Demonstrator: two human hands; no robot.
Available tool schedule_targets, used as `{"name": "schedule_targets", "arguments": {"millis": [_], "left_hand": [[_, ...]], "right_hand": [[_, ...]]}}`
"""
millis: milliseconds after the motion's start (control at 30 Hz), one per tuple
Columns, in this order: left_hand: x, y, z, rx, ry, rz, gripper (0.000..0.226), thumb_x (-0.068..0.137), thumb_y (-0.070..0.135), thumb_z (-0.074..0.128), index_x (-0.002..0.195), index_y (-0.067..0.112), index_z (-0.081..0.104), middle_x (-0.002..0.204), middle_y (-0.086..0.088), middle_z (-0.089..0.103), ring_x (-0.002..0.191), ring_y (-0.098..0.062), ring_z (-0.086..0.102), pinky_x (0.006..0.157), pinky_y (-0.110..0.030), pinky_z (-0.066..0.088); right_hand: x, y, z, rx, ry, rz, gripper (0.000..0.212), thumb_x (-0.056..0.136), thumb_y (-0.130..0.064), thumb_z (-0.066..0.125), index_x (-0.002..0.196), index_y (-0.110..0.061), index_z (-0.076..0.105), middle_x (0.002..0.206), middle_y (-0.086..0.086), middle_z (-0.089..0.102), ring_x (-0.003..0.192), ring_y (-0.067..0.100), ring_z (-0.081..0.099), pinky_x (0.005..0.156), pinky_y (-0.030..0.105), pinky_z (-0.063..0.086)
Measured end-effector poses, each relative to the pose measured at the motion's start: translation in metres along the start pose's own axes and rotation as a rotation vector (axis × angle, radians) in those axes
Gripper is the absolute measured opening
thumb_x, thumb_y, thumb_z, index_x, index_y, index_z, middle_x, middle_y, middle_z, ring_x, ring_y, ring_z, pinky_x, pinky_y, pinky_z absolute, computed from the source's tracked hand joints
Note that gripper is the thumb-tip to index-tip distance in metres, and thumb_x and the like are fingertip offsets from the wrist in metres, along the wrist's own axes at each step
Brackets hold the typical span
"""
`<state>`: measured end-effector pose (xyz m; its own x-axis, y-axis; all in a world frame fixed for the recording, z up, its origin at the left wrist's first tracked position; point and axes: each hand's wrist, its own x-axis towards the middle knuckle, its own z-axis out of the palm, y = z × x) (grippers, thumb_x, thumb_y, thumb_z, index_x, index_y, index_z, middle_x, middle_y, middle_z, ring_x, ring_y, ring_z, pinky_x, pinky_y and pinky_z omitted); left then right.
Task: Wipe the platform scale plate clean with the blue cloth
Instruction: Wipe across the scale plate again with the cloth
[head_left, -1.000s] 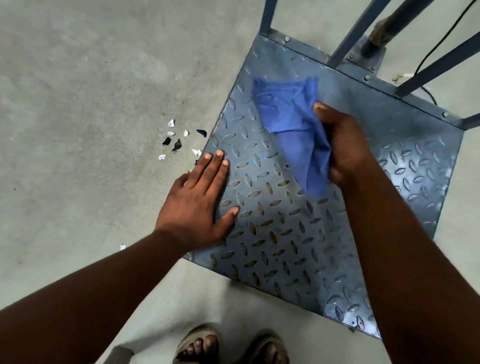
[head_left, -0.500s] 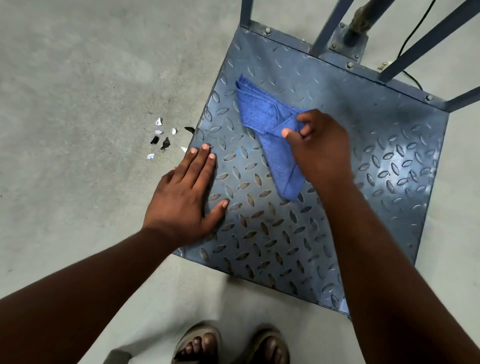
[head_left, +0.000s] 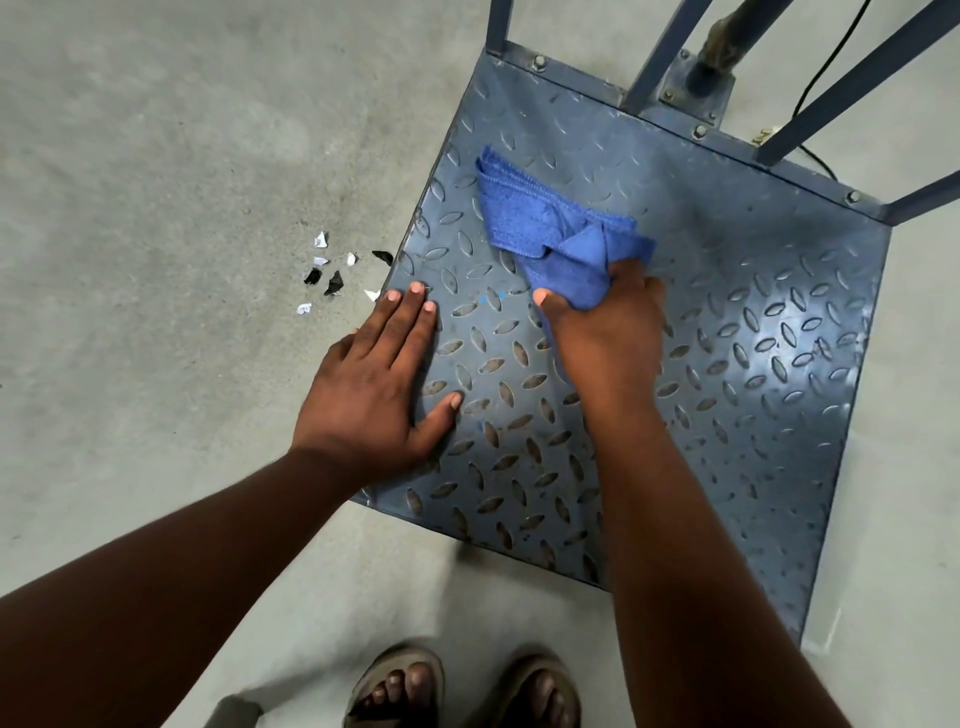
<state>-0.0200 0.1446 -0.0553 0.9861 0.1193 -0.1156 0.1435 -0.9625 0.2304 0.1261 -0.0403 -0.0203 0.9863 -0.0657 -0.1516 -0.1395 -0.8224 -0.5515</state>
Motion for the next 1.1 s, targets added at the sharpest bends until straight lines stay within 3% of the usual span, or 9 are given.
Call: {"name": "schedule_targets", "arguments": {"millis": [200,267,433,500,567,667,767,967,1100], "left_hand": [[-0.001,0.001,-0.002,-0.010,0.005,-0.004,0.093,0.098,0.069,0.041,0.171,0.017,0.017,0.180,-0.002,0.009,0.167,-0.019,0.009,0.124,-0.047,0.036],[-0.001,0.002,-0.003,-0.002,0.000,-0.010,0.093,0.098,0.070,0.040,0.171,0.018,0.016,0.181,-0.001,0.007,0.167,-0.019,0.007,0.123,-0.047,0.036],[-0.001,0.003,-0.004,-0.019,0.001,-0.009,0.087,0.095,0.068,0.042,0.167,0.020,0.029,0.176,-0.005,0.026,0.166,-0.020,0.013,0.119,-0.047,0.039],[-0.002,0.004,-0.005,-0.019,0.006,-0.007,0.088,0.095,0.068,0.043,0.168,0.022,0.026,0.176,-0.003,0.026,0.166,-0.019,0.012,0.119,-0.046,0.037],[-0.003,0.005,-0.006,-0.021,0.012,-0.006,0.089,0.096,0.068,0.043,0.169,0.022,0.024,0.177,-0.003,0.025,0.166,-0.019,0.011,0.120,-0.045,0.036],[-0.002,0.006,-0.006,-0.025,0.017,-0.002,0.089,0.096,0.067,0.044,0.169,0.022,0.023,0.177,-0.002,0.025,0.167,-0.018,0.011,0.120,-0.045,0.036],[-0.002,0.006,-0.005,-0.028,0.028,-0.003,0.090,0.096,0.067,0.044,0.170,0.022,0.021,0.178,-0.001,0.022,0.167,-0.018,0.011,0.121,-0.046,0.037],[-0.003,0.004,-0.002,-0.027,0.019,0.002,0.092,0.099,0.069,0.041,0.171,0.019,0.016,0.180,0.000,0.010,0.167,-0.018,0.009,0.126,-0.047,0.030],[-0.003,0.003,-0.002,-0.035,0.043,0.003,0.092,0.096,0.067,0.045,0.170,0.017,0.022,0.180,-0.001,0.015,0.166,-0.019,0.014,0.124,-0.047,0.034]], "right_hand": [[0.015,-0.011,-0.001,-0.024,-0.019,-0.104,0.019,0.084,-0.020,0.073,0.085,-0.017,0.054,0.086,0.002,0.062,0.078,0.020,0.060,0.064,0.026,0.042],[0.004,-0.024,-0.009,-0.068,-0.049,-0.195,0.025,0.088,-0.009,0.069,0.082,-0.021,0.049,0.083,-0.003,0.062,0.071,0.012,0.057,0.058,0.019,0.038],[-0.045,-0.032,-0.021,0.185,-0.502,-0.327,0.023,0.085,-0.034,0.080,0.099,-0.022,0.067,0.094,-0.009,0.071,0.087,0.004,0.066,0.080,0.022,0.054],[-0.041,-0.025,-0.020,0.213,-0.324,-0.373,0.016,0.094,-0.036,0.071,0.099,-0.020,0.071,0.097,-0.010,0.072,0.091,0.005,0.067,0.085,0.030,0.055],[-0.025,-0.021,-0.013,0.150,-0.162,-0.427,0.023,0.099,-0.031,0.062,0.115,-0.018,0.072,0.121,-0.004,0.069,0.112,0.012,0.064,0.101,0.031,0.050],[-0.006,-0.024,0.011,-0.121,-0.271,-0.571,0.050,0.101,-0.035,0.050,0.149,-0.021,0.052,0.163,0.002,0.040,0.151,0.021,0.035,0.125,0.041,0.027],[-0.002,-0.010,0.026,-0.447,-0.344,-0.796,0.060,0.105,-0.045,0.031,0.163,-0.029,0.026,0.172,-0.005,0.017,0.159,0.018,0.012,0.129,0.051,0.012],[0.014,0.039,0.007,-0.543,-0.007,-0.305,0.064,0.105,-0.053,0.020,0.165,-0.027,0.018,0.173,0.012,0.011,0.159,0.032,0.011,0.127,0.058,0.012],[-0.037,0.044,0.007,-0.581,-0.254,-0.802,0.063,0.105,-0.051,0.028,0.164,-0.031,0.018,0.173,0.006,0.010,0.160,0.025,0.010,0.129,0.051,0.009]]}}
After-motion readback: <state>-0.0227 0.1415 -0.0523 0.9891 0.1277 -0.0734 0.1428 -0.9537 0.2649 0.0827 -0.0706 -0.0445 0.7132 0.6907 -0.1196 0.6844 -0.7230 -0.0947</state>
